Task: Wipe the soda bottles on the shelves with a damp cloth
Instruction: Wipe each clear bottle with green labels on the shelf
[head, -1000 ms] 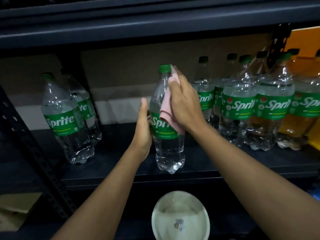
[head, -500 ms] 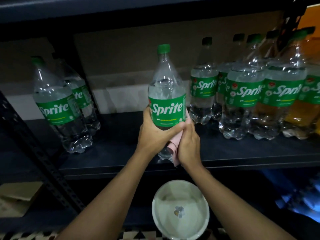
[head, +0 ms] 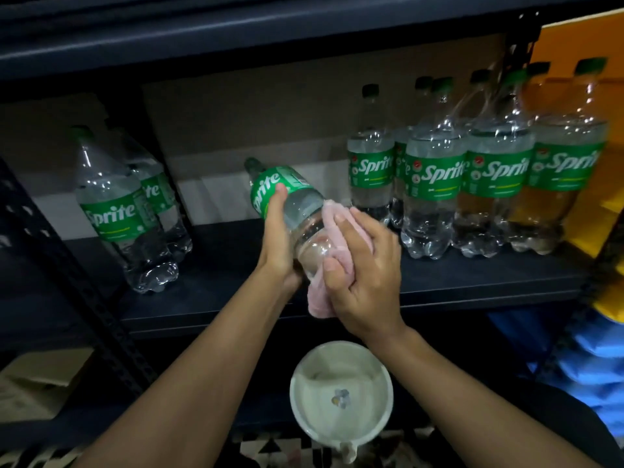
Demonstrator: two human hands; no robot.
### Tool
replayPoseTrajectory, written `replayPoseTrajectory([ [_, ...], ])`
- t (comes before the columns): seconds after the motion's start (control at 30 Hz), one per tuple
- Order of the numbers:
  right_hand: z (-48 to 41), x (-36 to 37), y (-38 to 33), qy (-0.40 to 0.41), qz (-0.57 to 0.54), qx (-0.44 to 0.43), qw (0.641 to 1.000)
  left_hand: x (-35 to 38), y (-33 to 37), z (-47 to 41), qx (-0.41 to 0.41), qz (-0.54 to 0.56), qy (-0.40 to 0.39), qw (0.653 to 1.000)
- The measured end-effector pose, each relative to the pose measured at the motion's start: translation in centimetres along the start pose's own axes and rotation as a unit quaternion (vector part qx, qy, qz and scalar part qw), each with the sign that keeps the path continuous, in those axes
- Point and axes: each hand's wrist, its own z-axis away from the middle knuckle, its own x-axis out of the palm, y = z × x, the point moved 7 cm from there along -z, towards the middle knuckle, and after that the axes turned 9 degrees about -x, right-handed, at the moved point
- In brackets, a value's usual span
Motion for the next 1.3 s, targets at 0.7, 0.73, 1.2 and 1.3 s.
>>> replayPoseTrajectory([
  [0.7,-0.6,-2.1,3.6,0.125,-0.147,0.335,0.922,1.1,0.9,1.0,0.049,-0.158,0.06,0.984],
  [0.73,-0.1,-1.7,4.1,0.119,-0.165,0.38,0.902,0.9,1.2,0.9,0.067,-0.175,0.083,0.979],
  [1.2,5.2,-7.0,13.4,0.262,-0.138,0.51,0.808,-2.4,1.0,-1.1,0.18,-0.338,0.291,0.877],
  [1.3,2.6,-8.1,13.8,0.074,0.092,0.291,0.949,-2.2,1.2,-1.5,0.197,-0.356,0.286,0.868],
])
